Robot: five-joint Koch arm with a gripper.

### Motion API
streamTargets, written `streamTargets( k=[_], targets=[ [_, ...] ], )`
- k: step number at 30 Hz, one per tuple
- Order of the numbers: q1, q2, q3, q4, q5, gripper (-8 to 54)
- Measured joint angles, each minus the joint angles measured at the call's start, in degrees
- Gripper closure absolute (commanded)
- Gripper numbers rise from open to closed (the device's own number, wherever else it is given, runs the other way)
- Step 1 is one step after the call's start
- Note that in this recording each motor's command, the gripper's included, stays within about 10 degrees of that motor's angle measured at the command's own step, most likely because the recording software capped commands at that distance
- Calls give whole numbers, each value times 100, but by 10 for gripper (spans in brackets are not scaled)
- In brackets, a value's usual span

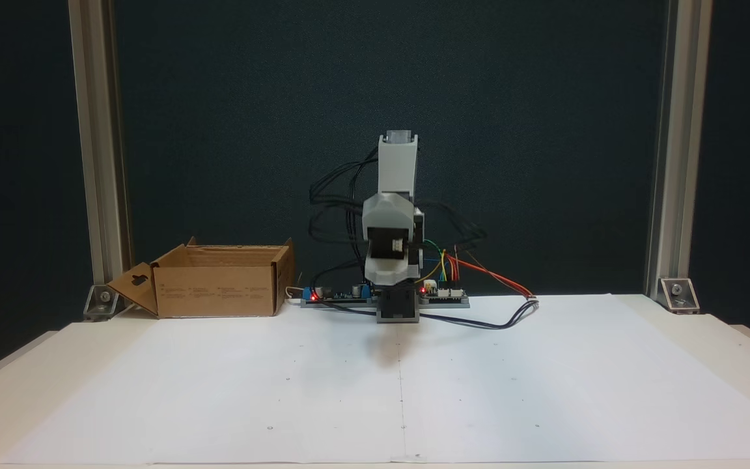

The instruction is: Grasp a green dice and put it in the bin.

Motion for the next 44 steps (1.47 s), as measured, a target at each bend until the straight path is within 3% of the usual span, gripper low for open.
streamTargets(
  k=[9, 44],
  targets=[
    [0, 0, 527, -1046, 9, 21],
    [62, 0, 791, -1081, 0, 10]
  ],
)
